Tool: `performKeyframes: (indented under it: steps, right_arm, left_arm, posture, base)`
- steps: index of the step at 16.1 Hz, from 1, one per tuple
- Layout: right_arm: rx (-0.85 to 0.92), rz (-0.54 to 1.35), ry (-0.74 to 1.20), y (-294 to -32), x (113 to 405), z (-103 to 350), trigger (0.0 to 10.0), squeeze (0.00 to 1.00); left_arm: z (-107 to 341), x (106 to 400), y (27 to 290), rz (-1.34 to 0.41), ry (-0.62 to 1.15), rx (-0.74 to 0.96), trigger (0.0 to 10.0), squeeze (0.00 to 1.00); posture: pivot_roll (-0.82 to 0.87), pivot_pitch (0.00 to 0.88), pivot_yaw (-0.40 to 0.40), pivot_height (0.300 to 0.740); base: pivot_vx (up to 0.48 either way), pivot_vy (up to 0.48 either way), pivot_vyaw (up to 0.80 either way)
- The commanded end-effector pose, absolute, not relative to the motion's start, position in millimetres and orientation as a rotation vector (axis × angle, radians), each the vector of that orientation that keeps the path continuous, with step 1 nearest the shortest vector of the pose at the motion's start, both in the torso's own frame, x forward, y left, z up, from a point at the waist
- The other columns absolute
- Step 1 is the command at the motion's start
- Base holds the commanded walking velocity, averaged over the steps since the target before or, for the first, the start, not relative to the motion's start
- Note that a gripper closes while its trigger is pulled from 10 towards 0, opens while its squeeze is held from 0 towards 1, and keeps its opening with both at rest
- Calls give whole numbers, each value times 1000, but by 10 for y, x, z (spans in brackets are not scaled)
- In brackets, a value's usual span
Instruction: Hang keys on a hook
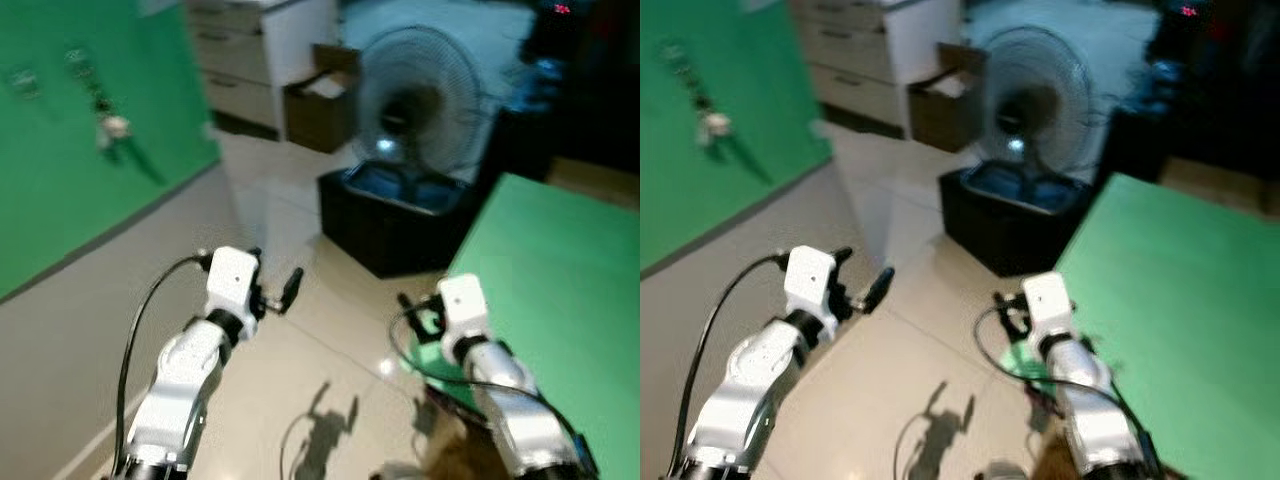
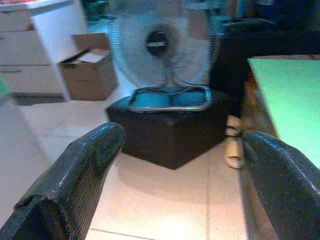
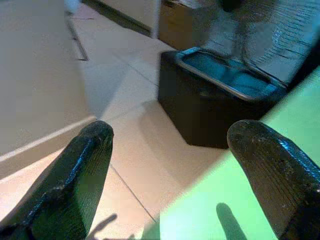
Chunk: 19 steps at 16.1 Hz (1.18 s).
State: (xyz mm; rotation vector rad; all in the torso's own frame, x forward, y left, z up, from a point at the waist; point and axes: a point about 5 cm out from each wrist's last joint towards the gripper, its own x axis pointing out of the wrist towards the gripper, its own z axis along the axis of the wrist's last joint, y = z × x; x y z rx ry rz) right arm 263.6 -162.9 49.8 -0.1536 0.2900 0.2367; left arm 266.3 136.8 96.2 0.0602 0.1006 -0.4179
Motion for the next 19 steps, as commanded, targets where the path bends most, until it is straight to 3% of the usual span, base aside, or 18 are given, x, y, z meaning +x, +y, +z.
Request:
performKeyframes:
  steps: [1, 11, 19]
  right_arm:
    - [-151, 250, 274, -1568, 2650, 519, 10000, 0]
    - [-154, 225, 263, -1599, 2642, 537, 10000, 0]
    - [-173, 197, 223, -1604, 2661, 585, 10000, 0]
  left_arm:
    - [953, 2653, 1414, -417, 104, 73, 10000, 0]
    - [945, 2645, 1388, -440, 100, 81, 10000, 0]
    - [938, 2645, 1374, -451, 108, 132, 10000, 0]
  posture:
    - [-176, 0, 66, 731]
    - [-183, 0, 69, 731]
    - [-188, 0, 73, 713]
  base:
    - [0, 0, -556]
    - [0, 0, -551]
    - [0, 0, 0]
